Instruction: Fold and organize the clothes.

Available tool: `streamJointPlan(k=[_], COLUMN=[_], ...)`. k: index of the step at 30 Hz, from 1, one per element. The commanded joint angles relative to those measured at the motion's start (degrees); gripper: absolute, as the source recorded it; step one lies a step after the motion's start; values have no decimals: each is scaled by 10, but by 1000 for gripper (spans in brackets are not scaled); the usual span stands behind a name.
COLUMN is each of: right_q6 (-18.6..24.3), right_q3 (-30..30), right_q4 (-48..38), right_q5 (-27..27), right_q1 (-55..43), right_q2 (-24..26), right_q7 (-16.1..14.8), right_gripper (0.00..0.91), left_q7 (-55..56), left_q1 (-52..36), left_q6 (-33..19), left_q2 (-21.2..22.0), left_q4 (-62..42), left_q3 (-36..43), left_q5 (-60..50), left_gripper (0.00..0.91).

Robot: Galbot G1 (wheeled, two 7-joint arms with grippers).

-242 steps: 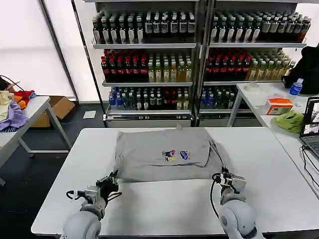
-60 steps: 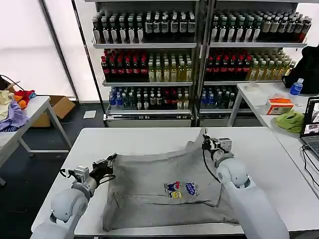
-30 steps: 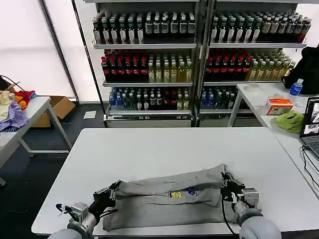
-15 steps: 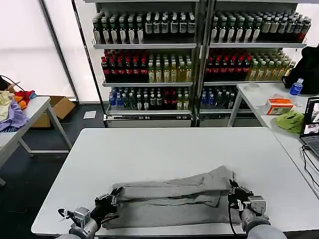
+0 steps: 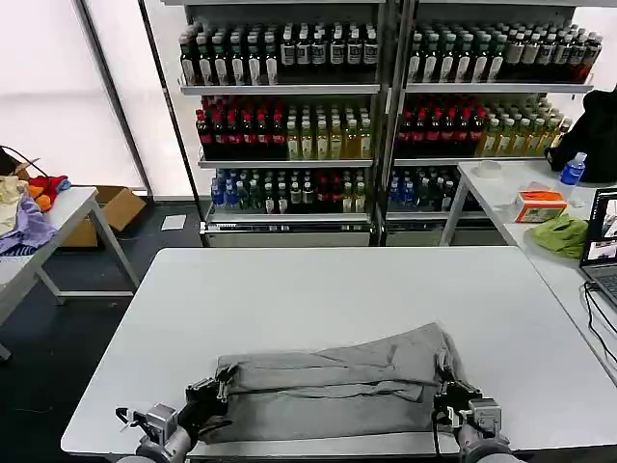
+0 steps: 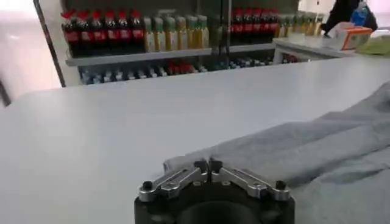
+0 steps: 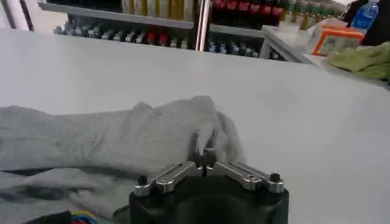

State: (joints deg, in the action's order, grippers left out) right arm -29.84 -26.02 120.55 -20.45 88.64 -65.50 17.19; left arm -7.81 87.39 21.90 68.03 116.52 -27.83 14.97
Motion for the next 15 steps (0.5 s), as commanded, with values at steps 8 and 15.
streamJointPlan(k=[8, 15], right_q6=[9, 13], right_q3=[6, 6], right_q4=[9, -8], right_q5=[22, 21], right_q1=[14, 6], right_q2=[-5, -8], right_q7=[4, 6], right_gripper=[0, 121], left_q7=[12, 5], left_q1=[-7, 11], left_q6=[-17, -14], left_q2=[5, 7], left_q4=[-1, 6], left_q3=[1, -3], left_q5=[-6, -30], left_gripper=[10, 10])
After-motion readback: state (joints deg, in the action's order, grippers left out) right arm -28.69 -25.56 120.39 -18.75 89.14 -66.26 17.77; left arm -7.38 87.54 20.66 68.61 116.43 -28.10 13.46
